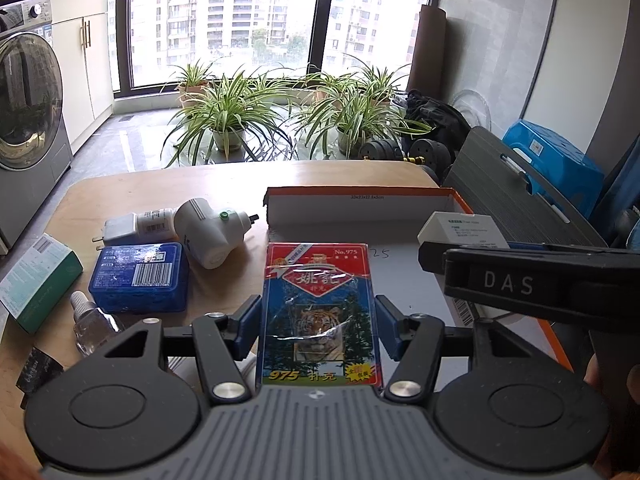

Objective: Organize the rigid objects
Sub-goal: 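Lower the white box into the tray and open the right tool while the left tool releases the package there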

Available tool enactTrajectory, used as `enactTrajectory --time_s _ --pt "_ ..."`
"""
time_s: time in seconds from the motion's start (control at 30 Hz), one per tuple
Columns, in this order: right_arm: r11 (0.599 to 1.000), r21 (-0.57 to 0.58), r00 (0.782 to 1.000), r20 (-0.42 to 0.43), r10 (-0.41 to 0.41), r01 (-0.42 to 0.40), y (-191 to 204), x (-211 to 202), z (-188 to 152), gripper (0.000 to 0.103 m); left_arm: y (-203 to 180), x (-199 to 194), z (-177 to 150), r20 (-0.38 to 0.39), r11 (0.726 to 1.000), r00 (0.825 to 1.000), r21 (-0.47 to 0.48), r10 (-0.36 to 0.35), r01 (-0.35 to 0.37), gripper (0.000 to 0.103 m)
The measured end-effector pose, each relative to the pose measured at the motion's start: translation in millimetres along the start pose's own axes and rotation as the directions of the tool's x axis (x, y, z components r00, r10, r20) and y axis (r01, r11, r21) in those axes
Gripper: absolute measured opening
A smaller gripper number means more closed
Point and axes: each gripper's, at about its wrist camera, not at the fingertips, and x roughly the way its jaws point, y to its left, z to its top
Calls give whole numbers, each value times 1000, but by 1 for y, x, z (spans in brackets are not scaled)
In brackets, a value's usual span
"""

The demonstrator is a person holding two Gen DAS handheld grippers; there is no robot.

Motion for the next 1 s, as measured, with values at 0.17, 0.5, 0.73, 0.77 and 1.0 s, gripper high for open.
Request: enactTrajectory --time_s 0.17,0.5,0.73,0.77,1.0 --pt "999 24 999 -33 37 -37 -9 14 7 71 0 8 2 -4 1000 1000 -1 -2 2 60" --pt "1000 6 998 -64 8 -8 -13 44 29 71 -4 36 14 -13 1000 1000 5 -3 3 60" --pt "1000 5 995 -96 -14 15 -17 67 35 71 -9 55 21 -13 1000 1000 13 -18 18 60" --pt "1000 5 995 -99 -17 18 -17 70 36 71 -10 57 21 -14 1000 1000 14 -16 16 60" --pt "1000 17 993 -118 -21 23 -20 87 39 71 -12 71 20 -26 1000 1000 11 -12 12 60"
